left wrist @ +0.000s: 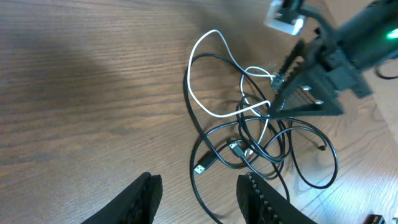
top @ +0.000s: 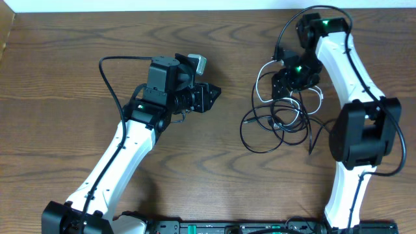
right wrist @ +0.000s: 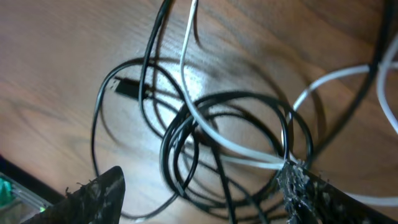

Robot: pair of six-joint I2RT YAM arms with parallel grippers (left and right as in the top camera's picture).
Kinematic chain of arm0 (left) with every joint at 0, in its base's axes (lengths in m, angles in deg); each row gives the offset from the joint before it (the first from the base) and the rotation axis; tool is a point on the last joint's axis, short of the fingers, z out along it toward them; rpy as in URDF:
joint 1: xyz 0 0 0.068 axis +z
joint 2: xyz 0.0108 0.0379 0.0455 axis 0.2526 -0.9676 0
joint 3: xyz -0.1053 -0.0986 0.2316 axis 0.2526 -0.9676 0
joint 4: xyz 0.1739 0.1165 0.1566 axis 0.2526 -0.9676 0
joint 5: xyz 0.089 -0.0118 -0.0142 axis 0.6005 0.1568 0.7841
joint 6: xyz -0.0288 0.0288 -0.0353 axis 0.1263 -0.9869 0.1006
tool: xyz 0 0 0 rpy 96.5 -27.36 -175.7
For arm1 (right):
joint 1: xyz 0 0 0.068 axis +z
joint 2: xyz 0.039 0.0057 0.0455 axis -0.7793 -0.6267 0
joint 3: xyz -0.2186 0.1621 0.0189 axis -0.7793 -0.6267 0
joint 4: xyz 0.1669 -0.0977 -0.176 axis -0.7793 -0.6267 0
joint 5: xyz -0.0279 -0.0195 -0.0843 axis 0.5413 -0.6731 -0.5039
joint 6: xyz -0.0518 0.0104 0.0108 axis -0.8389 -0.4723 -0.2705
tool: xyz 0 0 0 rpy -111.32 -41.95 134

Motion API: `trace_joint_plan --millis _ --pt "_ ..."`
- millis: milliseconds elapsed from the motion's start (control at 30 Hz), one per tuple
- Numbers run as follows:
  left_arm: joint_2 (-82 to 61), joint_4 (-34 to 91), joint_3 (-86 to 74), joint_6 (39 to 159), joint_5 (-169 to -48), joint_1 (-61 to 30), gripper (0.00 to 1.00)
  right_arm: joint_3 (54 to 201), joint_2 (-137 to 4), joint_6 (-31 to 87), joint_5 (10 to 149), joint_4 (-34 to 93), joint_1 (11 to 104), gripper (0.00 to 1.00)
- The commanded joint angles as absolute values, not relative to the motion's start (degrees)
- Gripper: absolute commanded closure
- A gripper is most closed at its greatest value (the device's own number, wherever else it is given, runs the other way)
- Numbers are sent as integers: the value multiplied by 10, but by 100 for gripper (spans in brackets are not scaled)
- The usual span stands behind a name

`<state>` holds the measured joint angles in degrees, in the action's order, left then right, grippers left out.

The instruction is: Untangle cables

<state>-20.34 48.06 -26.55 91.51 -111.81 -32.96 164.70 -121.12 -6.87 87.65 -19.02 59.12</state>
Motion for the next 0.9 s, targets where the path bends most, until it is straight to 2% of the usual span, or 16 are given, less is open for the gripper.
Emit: trace_joint_plan --millis 0,400,600,667,800,867 --pt "-203 478 -265 916 -1117 -328 55 1644 -1225 -87 884 -180 600 23" --pt "-203 468 -265 916 -1117 -329 56 1644 -1273 -100 884 -162 620 27" --pt "-203 463 -265 916 -1117 -328 56 1644 -1290 -99 884 -164 627 38" --pt "-203 463 -265 916 -1117 -328 55 1644 -1290 -99 884 -164 627 50" --pt "-203 463 -265 916 -1117 -328 56 1644 -1290 -88 884 -164 626 98" --pt "-203 463 -265 916 -1117 -328 56 1644 -1290 -84 884 -164 627 99"
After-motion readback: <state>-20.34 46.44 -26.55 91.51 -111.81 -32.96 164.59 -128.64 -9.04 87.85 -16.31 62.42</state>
